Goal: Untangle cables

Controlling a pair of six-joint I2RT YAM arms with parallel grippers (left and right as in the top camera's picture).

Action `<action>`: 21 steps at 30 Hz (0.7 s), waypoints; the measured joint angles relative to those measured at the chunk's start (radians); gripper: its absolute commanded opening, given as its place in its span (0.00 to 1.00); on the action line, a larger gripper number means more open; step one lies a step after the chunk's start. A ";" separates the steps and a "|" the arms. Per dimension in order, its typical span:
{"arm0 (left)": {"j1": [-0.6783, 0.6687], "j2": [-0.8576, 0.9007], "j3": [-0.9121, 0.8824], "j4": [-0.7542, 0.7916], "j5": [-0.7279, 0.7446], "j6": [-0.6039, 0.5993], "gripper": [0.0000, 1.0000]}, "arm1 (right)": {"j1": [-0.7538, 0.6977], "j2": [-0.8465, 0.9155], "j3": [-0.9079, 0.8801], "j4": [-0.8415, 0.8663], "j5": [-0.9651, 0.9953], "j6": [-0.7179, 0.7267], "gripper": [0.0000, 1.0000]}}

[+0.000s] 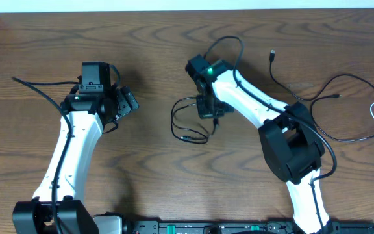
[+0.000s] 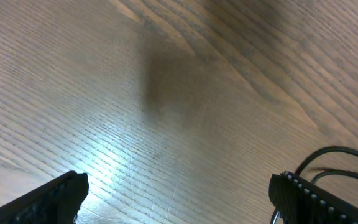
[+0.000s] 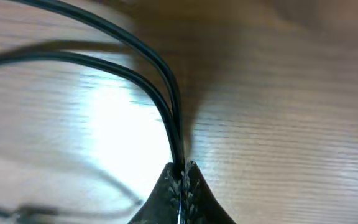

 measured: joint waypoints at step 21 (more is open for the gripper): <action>0.000 0.000 0.000 0.000 0.000 0.000 0.98 | 0.003 0.000 0.258 -0.170 0.151 -0.105 0.01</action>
